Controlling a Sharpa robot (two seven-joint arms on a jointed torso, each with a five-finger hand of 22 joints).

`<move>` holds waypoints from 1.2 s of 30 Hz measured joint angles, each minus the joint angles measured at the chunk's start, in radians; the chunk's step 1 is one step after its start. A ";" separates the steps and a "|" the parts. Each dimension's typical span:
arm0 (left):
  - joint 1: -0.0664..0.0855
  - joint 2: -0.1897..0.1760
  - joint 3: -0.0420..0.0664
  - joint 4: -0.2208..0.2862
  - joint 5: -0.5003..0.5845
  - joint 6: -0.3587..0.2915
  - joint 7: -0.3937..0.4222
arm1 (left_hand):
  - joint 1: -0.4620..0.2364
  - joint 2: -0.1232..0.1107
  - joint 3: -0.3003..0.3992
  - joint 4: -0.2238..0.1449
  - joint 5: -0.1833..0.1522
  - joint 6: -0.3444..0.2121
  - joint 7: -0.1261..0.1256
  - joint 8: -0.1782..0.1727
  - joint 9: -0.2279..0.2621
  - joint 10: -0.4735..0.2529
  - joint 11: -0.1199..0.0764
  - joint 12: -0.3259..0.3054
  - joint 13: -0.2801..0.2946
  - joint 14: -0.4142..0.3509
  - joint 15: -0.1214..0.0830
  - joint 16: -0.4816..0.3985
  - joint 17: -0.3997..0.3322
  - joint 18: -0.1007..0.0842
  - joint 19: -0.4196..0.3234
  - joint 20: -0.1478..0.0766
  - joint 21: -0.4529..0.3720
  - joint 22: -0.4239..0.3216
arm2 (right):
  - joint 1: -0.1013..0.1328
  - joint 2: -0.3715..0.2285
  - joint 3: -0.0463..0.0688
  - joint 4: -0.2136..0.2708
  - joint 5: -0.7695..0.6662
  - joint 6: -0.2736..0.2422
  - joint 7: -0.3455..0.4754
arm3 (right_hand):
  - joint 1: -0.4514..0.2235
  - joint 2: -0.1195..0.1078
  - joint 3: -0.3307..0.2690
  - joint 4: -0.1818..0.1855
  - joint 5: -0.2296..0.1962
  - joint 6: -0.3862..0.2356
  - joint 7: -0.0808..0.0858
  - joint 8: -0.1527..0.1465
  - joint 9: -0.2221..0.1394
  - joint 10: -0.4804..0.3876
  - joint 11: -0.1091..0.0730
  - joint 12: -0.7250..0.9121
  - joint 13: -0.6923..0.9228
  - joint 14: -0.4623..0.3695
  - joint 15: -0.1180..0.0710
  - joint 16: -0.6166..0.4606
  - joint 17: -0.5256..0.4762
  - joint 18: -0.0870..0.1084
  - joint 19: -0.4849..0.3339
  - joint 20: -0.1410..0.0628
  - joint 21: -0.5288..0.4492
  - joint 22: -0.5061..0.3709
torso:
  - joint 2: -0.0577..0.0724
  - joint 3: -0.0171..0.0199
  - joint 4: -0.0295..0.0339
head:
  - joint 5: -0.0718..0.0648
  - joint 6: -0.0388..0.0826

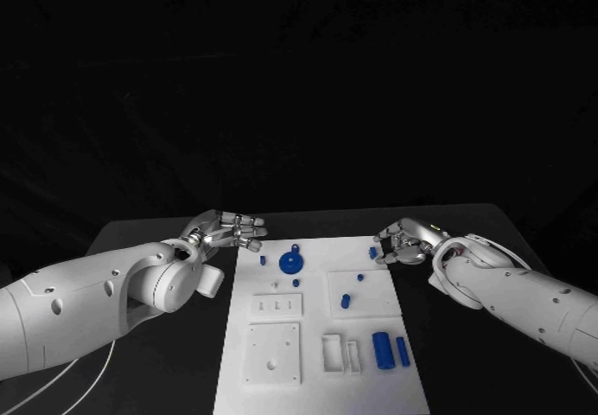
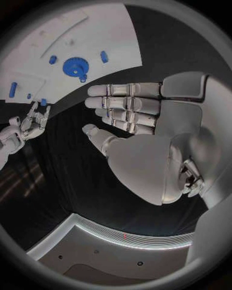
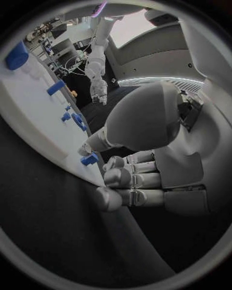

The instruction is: Assemble the parts on the task board

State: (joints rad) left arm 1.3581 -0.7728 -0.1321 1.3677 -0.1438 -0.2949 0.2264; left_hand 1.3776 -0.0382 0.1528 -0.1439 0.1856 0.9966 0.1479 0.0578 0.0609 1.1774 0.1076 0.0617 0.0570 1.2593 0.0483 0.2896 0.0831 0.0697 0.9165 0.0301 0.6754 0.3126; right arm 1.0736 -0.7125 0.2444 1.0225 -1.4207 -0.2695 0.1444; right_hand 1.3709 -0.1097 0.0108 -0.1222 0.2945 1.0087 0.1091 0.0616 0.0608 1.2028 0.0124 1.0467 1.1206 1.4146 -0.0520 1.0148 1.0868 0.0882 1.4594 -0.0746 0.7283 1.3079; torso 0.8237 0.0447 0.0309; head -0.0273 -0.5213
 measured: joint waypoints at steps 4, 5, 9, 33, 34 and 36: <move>0.000 0.000 0.000 0.000 -0.001 0.001 0.000 | 0.000 0.000 0.000 0.000 0.000 0.000 0.000 0.000 0.000 0.000 0.000 0.000 0.000 0.000 0.000 0.000 0.000 0.000 0.000 0.000 0.000 0.000 | -0.002 0.011 0.000 -0.015 -0.002 0.002 0.005 | -0.005 0.005 0.005 -0.005 0.000 0.013 0.000 0.000 0.001 0.004 -0.004 0.003 0.003 0.004 -0.004 0.004 0.002 0.000 0.000 0.000 0.007 0.000 | 0.001 -0.0007 0.0001 | 0.001 -0.003; 0.000 0.000 0.000 0.000 -0.001 0.001 0.000 | 0.000 0.000 0.000 0.000 0.000 0.000 0.000 0.000 0.000 0.000 0.000 0.000 0.000 0.000 0.000 0.000 0.000 0.000 0.000 0.000 0.000 0.000 | -0.003 0.015 0.000 -0.019 -0.003 0.002 0.006 | -0.005 0.005 0.005 -0.005 0.000 0.015 0.001 0.000 0.001 0.004 -0.004 0.003 0.003 0.004 -0.004 0.004 0.003 0.000 0.000 0.000 0.008 0.000 | 0.001 -0.0006 0.0001 | 0.001 -0.003; 0.000 0.000 0.000 0.000 -0.002 0.002 0.000 | 0.000 0.000 0.000 0.000 0.000 0.000 0.000 0.000 0.000 0.000 0.000 0.000 0.000 0.000 0.000 0.000 0.000 0.000 -0.004 0.004 0.000 -0.001 | -0.005 0.025 0.000 -0.033 -0.005 0.002 0.009 | -0.016 0.016 0.014 -0.013 -0.008 0.028 -0.001 0.000 0.001 0.004 -0.003 0.009 0.006 0.004 -0.004 0.008 0.006 0.000 0.000 0.000 0.014 0.000 | 0.001 -0.0012 0.0000 | 0.002 -0.005; 0.000 0.005 0.000 -0.003 -0.005 0.006 -0.001 | 0.000 0.000 0.000 0.000 0.000 0.000 0.000 0.000 0.000 0.000 0.000 0.000 0.000 0.000 0.000 0.000 0.000 0.000 -0.004 0.004 0.000 -0.001 | -0.009 0.061 0.000 -0.069 -0.005 0.007 0.019 | -0.052 0.063 0.185 -0.054 -0.126 0.104 -0.013 0.000 0.001 0.011 -0.010 0.021 0.017 0.009 -0.009 0.013 0.015 -0.001 0.004 -0.004 0.031 0.000 | -0.002 -0.0024 -0.0014 | 0.006 -0.016; 0.000 0.005 0.000 -0.003 -0.005 0.006 -0.001 | 0.000 0.000 0.000 0.000 0.000 0.000 0.000 0.000 0.000 0.000 0.000 0.000 0.000 0.000 0.000 0.000 0.000 0.000 -0.004 0.004 0.000 -0.001 | -0.009 0.061 0.000 -0.069 -0.005 0.007 0.019 | -0.052 0.063 0.194 -0.056 -0.135 0.112 -0.013 0.000 0.001 0.011 -0.010 0.022 0.018 0.010 -0.010 0.013 0.015 -0.001 0.004 -0.004 0.034 0.000 | -0.002 -0.0024 -0.0017 | 0.006 -0.016; 0.000 0.005 0.000 -0.003 -0.005 0.006 -0.001 | 0.000 0.000 0.000 0.000 0.000 0.000 0.000 0.000 0.000 0.000 0.000 0.000 0.000 0.000 0.000 0.000 0.000 0.000 -0.004 0.004 0.000 -0.001 | -0.009 0.061 0.000 -0.070 -0.005 0.007 0.019 | -0.057 0.067 0.216 -0.057 -0.168 0.124 -0.018 0.000 0.001 0.011 -0.010 0.022 0.019 0.010 -0.010 0.012 0.017 -0.001 0.004 -0.004 0.035 0.000 | -0.002 -0.0022 -0.0018 | 0.006 -0.016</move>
State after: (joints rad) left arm 1.3580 -0.7681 -0.1322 1.3648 -0.1491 -0.2887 0.2251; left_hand 1.3776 -0.0382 0.1528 -0.1439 0.1856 0.9966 0.1479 0.0578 0.0609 1.1775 0.1076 0.0617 0.0570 1.2593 0.0483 0.2895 0.0831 0.0697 0.9129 0.0337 0.6753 0.3115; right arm 1.0643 -0.6513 0.2446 0.9525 -1.4256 -0.2626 0.1638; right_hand 1.3141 -0.0425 0.2272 -0.1793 0.1269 1.1329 0.0914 0.0615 0.0615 1.2137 0.0019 1.0686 1.1392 1.4247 -0.0620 1.0273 1.1036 0.0872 1.4632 -0.0784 0.7631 1.3075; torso 0.8216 0.0425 0.0290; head -0.0210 -0.5378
